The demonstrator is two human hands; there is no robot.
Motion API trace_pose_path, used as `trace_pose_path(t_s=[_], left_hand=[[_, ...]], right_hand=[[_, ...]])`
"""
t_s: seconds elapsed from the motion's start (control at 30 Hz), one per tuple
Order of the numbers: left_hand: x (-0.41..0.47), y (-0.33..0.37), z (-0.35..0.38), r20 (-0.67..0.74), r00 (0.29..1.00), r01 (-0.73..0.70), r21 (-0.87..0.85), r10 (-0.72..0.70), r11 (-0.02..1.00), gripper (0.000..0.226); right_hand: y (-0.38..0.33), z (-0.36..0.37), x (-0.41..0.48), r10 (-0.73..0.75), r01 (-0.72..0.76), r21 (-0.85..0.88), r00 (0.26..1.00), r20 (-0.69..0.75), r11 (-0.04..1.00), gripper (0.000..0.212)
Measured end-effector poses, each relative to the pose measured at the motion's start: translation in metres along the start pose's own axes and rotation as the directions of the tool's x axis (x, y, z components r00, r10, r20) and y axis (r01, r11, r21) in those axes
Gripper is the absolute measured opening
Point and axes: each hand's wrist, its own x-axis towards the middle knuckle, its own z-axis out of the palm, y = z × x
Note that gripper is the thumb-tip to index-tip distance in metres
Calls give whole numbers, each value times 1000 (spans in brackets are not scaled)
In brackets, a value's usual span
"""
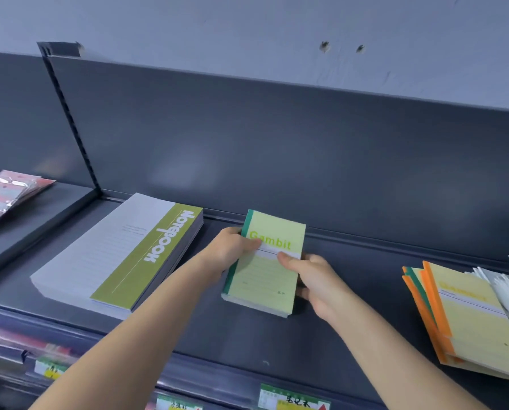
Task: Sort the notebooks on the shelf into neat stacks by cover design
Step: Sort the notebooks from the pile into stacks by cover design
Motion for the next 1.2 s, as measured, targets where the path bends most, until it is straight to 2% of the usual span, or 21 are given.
trace_pose_path(t_s=[0.13,0.2,0.27,0.33,0.43,0.5,0.57,0.63,0.67,0.73,0.8,0.87,0.97,1.0,1.03,1.1,1.2], left_hand=[[22,-11,5,-84,983,171,136,-160,976,16],[31,-17,8,-117,978,197,271,-171,942,22],[37,-22,9,-127,979,196,330,-162,923,24],[42,-24,9,-122,981,186,358,-152,915,23],[44,-23,13,-145,981,184,469,-131,864,31],[38,-20,19,-218,976,139,651,9,746,42],[23,-10,36,-199,935,-63,722,293,689,55],[4,4,68,-107,877,-286,667,469,688,55],[-2,8,86,-39,875,-359,615,482,701,52],[-7,13,125,138,918,-386,519,371,763,40],[-5,8,160,279,926,-361,451,255,816,8],[-1,0,190,355,919,-310,384,171,870,10],[0,-4,223,383,920,-218,316,86,923,6],[-1,-4,231,386,920,-198,322,63,926,9],[0,-4,238,395,917,-187,328,45,926,22],[1,-4,251,405,914,-166,338,16,926,36],[0,-4,262,433,901,-174,294,32,940,27]], right_hand=[[11,15,15,79,-88,-122,994,-76,989,35],[15,22,19,43,-89,-289,986,-161,953,39],[14,24,18,0,-100,-456,977,-215,884,51],[10,23,15,-6,-124,-585,976,-215,802,62],[4,11,5,1,-85,-573,989,-146,815,60],[-4,-9,-8,-78,-6,-568,989,-124,823,47],[-13,-43,-23,-196,53,-637,968,-156,769,57],[-18,-85,-38,-345,37,-743,900,-266,668,63],[-18,-108,-45,-398,7,-767,858,-325,642,63],[-13,-154,-54,-429,-98,-768,782,-453,632,62],[-2,-193,-61,-381,-220,-744,748,-544,631,59],[7,-219,-70,-304,-292,-716,757,-579,634,52],[17,-236,-78,-224,-284,-683,802,-554,673,38],[18,-238,-79,-208,-271,-664,810,-548,697,34],[19,-240,-80,-195,-263,-649,815,-545,714,31],[19,-241,-79,-180,-245,-644,835,-520,725,33],[16,-243,-78,-157,-223,-637,861,-483,738,35]])
